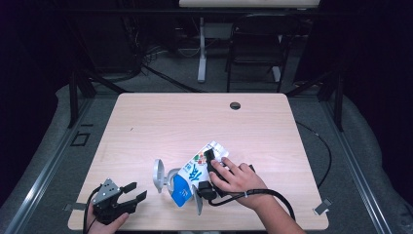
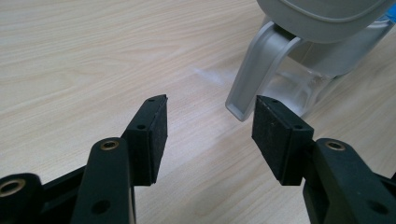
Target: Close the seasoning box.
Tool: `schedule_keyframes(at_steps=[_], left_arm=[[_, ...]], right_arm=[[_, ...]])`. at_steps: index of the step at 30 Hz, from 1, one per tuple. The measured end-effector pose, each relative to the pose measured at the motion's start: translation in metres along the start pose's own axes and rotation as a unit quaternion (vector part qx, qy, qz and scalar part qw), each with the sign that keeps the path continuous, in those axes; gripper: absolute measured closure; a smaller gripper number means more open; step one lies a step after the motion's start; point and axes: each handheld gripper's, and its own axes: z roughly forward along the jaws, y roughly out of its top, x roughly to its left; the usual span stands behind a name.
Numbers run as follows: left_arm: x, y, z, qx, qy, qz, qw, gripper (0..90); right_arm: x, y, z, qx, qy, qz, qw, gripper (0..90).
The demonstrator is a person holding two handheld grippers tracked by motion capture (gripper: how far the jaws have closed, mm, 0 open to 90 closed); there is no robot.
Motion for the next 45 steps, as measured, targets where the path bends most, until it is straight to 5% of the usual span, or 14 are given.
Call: schedule_keyframes(at_steps=[45], left_arm=[[-0.0003, 0.0004, 0.0006, 0.001, -0.008, -0.002, 1.0000, 46.0]], right_arm=[[-0.0025, 0.0000, -0.0005, -0.001, 0.002, -0.011, 0.9999, 55.6]])
